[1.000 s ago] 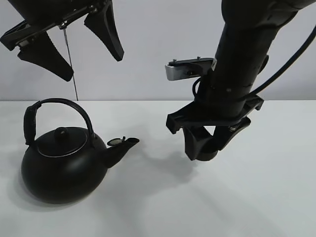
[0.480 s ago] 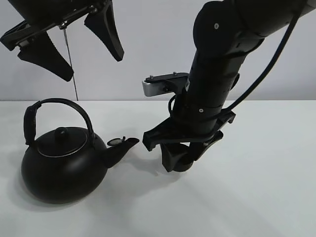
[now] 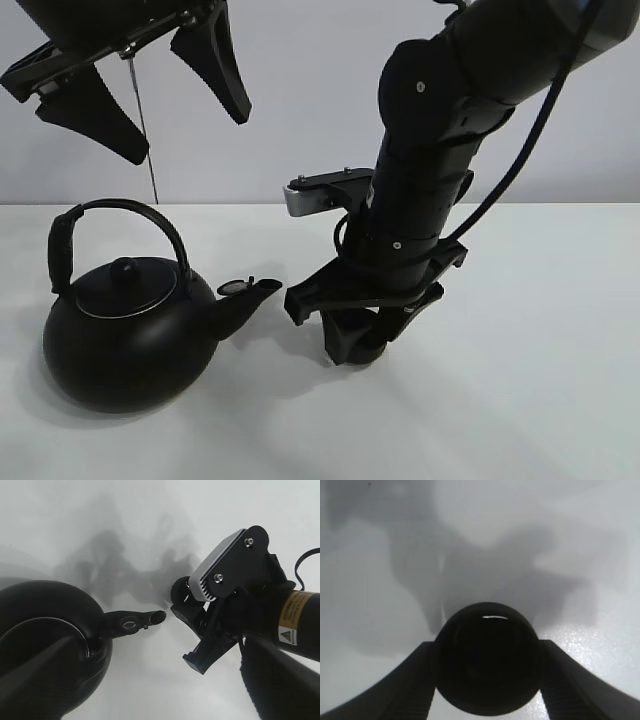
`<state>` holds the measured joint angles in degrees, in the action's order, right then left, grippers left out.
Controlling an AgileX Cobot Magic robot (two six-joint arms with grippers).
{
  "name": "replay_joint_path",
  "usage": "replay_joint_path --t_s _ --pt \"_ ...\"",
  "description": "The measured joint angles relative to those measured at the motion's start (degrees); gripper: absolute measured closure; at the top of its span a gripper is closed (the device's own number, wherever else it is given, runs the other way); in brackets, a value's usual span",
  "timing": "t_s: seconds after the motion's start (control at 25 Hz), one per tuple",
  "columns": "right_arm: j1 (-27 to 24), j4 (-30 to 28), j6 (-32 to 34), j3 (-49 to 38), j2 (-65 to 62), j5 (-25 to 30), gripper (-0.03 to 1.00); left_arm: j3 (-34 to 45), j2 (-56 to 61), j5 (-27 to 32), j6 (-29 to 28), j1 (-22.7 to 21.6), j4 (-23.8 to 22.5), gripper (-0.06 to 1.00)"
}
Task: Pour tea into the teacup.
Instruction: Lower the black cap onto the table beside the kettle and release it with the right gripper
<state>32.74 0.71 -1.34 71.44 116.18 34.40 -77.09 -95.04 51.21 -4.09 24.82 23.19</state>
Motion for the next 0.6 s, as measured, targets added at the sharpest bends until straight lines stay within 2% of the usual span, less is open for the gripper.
replay_joint_path --t_s 0.44,0.6 --pt "0.0 0.2 0.0 0.2 0.7 -0.9 0.57 0.0 0.0 0.0 0.0 0.0 0.0 0.31" --pt "0.0 0.2 0.0 0.2 0.5 0.9 0.46 0.0 0.0 0.0 0.0 0.0 0.0 0.31"
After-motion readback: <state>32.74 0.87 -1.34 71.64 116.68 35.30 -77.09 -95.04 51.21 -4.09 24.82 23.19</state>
